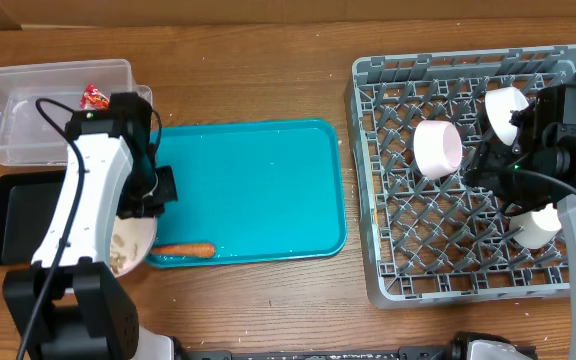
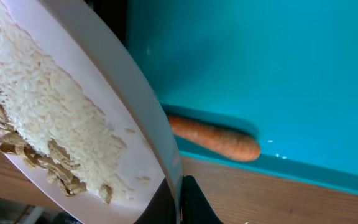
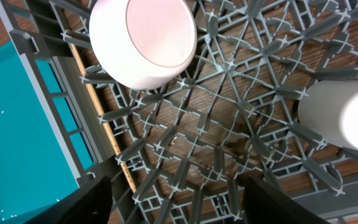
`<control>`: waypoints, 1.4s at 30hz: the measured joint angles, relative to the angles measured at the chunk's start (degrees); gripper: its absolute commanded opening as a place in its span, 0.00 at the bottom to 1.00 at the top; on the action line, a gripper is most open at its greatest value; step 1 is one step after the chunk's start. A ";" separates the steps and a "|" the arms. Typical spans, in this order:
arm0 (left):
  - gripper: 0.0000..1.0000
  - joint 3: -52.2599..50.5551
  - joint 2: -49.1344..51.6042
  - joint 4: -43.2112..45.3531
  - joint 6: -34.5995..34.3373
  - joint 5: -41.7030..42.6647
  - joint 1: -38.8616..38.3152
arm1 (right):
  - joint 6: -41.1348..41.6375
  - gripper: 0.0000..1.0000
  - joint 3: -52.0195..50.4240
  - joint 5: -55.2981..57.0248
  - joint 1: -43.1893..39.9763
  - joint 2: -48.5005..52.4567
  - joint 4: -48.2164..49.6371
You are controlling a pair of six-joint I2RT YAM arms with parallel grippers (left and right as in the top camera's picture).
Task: Sort waste into correct bins and load items into the dishwasher
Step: 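Carry the plate left over the black tray with the left gripper, then tilt the plate to dump rice and peanuts onto the black tray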
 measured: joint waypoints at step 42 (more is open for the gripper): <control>0.04 7.72 2.38 8.02 15.45 32.09 27.67 | 0.00 0.69 0.00 0.02 0.00 0.00 -0.83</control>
